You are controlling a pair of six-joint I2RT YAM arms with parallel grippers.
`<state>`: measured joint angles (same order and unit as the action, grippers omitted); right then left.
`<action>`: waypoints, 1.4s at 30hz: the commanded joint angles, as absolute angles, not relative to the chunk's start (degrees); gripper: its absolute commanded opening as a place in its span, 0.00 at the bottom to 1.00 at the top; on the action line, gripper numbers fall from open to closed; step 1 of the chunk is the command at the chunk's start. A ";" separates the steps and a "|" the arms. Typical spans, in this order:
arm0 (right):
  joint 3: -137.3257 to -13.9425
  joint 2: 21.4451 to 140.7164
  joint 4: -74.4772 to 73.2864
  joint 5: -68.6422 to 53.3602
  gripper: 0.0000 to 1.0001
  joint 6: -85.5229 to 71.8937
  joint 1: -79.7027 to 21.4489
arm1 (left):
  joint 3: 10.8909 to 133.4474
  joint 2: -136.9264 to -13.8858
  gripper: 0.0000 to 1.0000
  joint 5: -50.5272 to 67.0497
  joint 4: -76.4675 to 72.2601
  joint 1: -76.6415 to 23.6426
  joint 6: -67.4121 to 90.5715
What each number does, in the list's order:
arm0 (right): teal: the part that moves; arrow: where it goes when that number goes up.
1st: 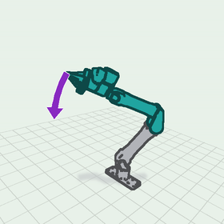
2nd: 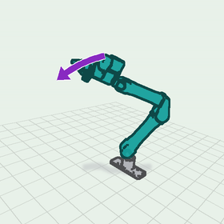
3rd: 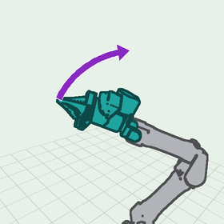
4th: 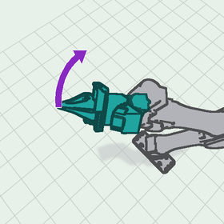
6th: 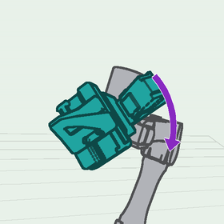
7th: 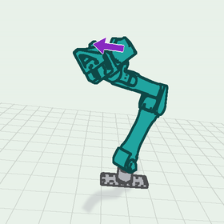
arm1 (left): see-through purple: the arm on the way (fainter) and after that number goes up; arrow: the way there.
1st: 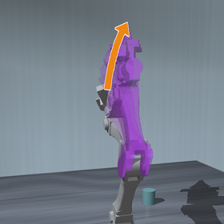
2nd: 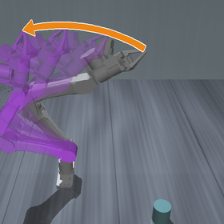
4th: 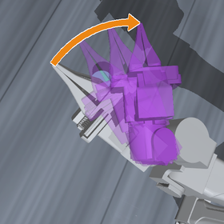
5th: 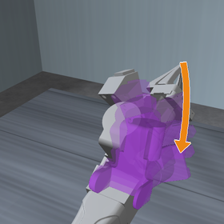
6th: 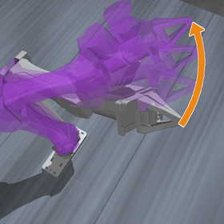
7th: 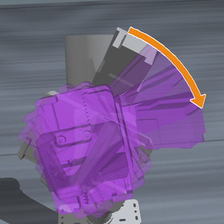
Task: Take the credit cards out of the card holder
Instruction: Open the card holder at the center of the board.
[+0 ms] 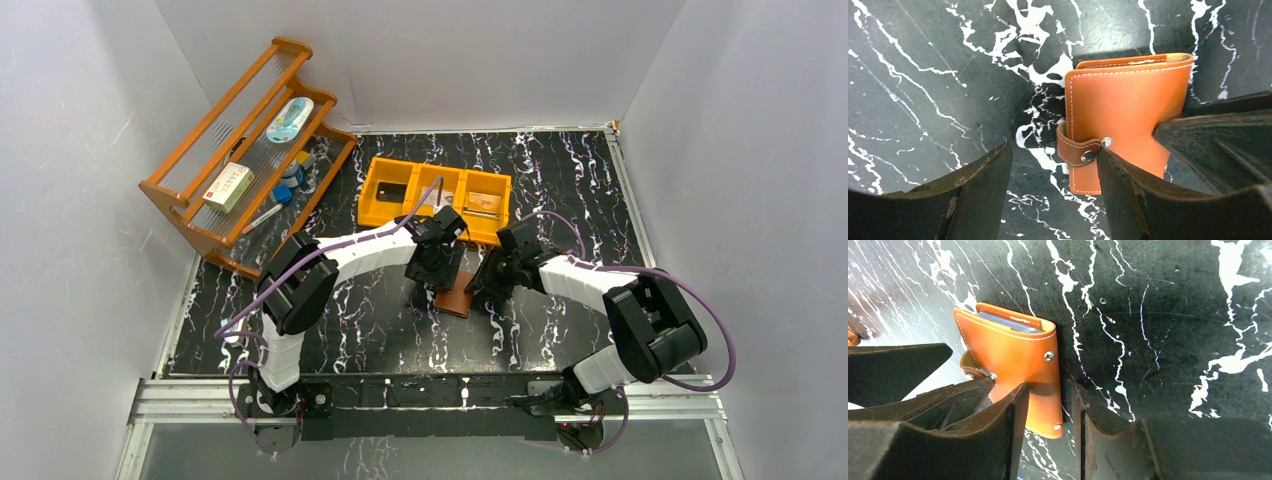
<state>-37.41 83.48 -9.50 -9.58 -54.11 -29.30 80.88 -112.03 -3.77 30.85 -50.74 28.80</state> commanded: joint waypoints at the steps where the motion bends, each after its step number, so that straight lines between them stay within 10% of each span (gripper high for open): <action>1: -36.66 85.77 -13.45 -5.37 0.47 -53.17 -29.17 | 82.49 -111.96 0.60 -11.15 37.30 -50.58 26.94; 25: -37.17 86.74 -13.27 -5.79 0.47 -52.47 -29.18 | 85.48 -110.47 0.60 -15.78 34.54 -50.54 25.79; 42: -37.09 86.58 -13.01 -6.05 0.48 -52.43 -29.17 | 84.87 -112.11 0.41 -16.94 35.52 -50.59 24.78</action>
<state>-38.11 84.09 -10.09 -10.24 -54.02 -29.23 83.74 -112.12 -15.66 33.93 -50.74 25.47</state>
